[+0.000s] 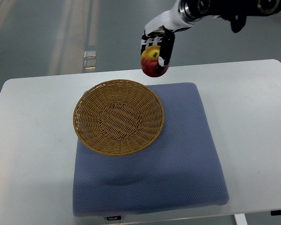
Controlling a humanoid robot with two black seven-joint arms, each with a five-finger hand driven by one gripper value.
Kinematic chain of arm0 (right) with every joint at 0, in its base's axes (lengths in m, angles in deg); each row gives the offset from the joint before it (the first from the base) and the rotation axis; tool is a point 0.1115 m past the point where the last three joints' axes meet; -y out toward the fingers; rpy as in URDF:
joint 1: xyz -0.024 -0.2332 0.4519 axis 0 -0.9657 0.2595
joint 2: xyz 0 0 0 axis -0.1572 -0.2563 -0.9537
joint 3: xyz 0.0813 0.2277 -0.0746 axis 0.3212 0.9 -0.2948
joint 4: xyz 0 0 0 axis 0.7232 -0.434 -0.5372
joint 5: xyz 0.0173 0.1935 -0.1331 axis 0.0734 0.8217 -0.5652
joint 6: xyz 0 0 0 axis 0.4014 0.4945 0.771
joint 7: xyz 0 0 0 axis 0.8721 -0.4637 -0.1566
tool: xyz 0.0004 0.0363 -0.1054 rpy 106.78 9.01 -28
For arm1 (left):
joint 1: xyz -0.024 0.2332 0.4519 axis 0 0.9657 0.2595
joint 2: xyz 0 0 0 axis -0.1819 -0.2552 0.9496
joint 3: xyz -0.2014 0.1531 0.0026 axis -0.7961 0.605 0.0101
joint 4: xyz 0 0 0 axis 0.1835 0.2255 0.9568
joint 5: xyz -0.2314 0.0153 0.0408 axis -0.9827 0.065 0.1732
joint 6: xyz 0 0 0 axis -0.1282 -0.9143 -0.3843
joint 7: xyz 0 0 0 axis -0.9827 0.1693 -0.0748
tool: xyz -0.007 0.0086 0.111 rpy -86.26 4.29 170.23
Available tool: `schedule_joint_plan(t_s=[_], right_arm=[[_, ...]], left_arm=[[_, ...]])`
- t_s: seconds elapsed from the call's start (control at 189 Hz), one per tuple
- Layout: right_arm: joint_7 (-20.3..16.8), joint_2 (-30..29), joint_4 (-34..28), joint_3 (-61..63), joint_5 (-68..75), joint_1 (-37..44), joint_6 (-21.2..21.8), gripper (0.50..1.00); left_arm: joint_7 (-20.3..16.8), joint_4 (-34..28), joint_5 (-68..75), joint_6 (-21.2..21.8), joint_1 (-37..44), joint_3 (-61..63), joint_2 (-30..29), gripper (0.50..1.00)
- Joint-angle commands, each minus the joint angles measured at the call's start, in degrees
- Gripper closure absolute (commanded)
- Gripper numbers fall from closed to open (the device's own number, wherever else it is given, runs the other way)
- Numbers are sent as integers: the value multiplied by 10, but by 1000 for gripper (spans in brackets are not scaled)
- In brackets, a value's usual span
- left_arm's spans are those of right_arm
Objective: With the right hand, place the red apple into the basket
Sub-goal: 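Lift the apple with the right hand and carry it over the basket, then lower the apple into the basket and open the right hand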
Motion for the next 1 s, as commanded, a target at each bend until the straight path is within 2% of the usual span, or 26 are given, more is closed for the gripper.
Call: schedule_joint_plan(t_s=[0.0,0.079,0.222,0.227,0.285,0.513,0.656,0.994], right_arm=[[54,-51,10,25,11,-19,-29,910],[82,-58,25,27,11,-30,-50,912],[77,-58,55,27,13,-50,-69,910],[73,-58,73,27,11,-69,-78,910],[68,-58,81,27,10,-89,-81,910],[75,-58,83,27,12,-149,-115,910],[88,-58,83,63,15,-183,-122,910],[91,-58,86,72,-10,-270,-144,906]], left_arm=[[0,0,0,-1,0,0,0,500],[0,0,0,-1,0,0,0,500],[0,0,0,-1,0,-1,0,500],[0,0,0,-1,0,-1,0,500],[0,0,0,-1,0,-2,0,500],[0,0,0,-1,0,-2,0,500],[0,-1,0,0,0,-1,0,500],[0,-1,0,0,0,-2,0,500]])
